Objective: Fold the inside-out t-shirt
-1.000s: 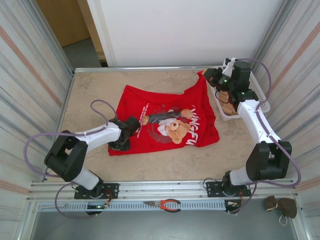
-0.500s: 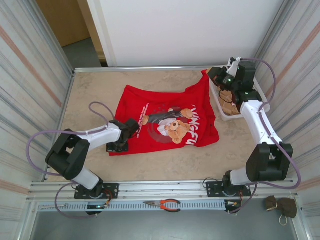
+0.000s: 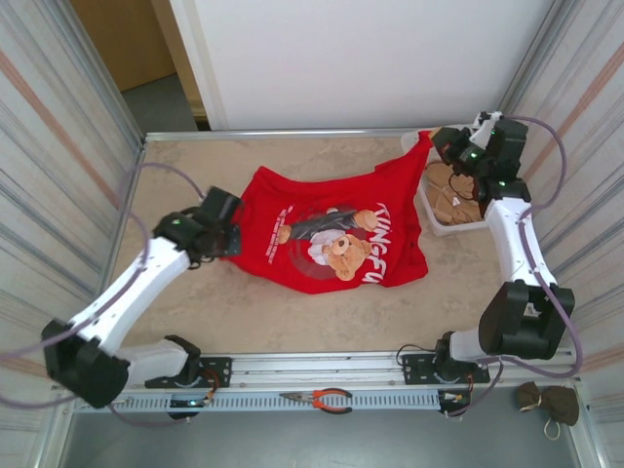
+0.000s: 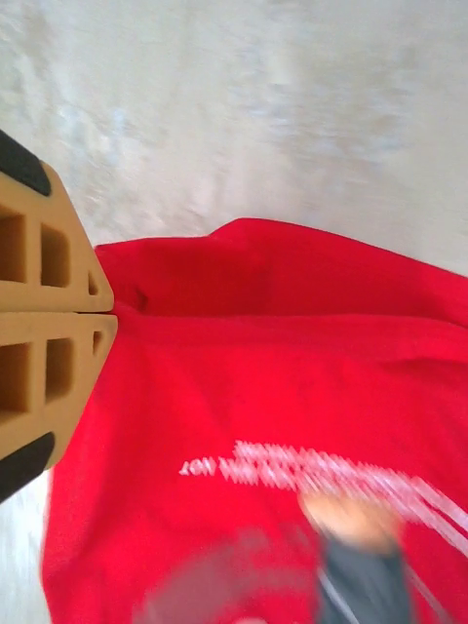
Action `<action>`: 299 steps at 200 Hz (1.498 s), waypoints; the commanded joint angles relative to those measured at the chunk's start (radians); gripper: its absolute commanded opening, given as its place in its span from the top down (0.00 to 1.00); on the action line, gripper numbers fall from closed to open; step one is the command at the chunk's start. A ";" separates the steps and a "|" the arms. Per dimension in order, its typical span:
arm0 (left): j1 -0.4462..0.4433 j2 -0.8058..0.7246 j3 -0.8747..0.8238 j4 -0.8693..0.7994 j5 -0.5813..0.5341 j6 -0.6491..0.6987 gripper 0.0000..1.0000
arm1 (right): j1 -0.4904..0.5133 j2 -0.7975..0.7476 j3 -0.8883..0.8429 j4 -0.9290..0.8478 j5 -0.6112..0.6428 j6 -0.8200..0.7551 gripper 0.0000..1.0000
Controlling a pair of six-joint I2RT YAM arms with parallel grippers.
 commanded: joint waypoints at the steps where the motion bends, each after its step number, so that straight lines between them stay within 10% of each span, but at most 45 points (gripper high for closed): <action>1: 0.079 -0.118 0.054 0.009 0.245 0.115 1.00 | -0.059 -0.053 -0.008 0.049 -0.023 0.044 1.00; 44: 0.370 -0.307 -0.010 0.311 0.802 -0.001 1.00 | -0.148 -0.054 0.000 0.045 -0.026 0.083 1.00; 86: 0.453 -0.295 -0.091 0.538 1.083 -0.165 1.00 | -0.107 -0.024 -0.014 0.028 -0.030 0.056 1.00; 174: 0.471 -0.170 0.064 0.724 1.049 -0.348 1.00 | -0.051 0.008 0.172 -0.038 -0.083 0.047 0.99; 199: 0.467 -0.129 0.092 0.811 1.056 -0.466 1.00 | -0.004 0.042 0.236 -0.263 -0.076 -0.101 0.18; 205: 0.466 -0.122 0.100 0.809 1.055 -0.476 1.00 | 0.011 0.020 0.205 -0.280 -0.057 -0.117 0.12; 299: 0.504 -0.059 0.173 0.643 0.959 -0.371 1.00 | 0.583 -0.519 -0.597 -0.551 0.490 -0.113 0.17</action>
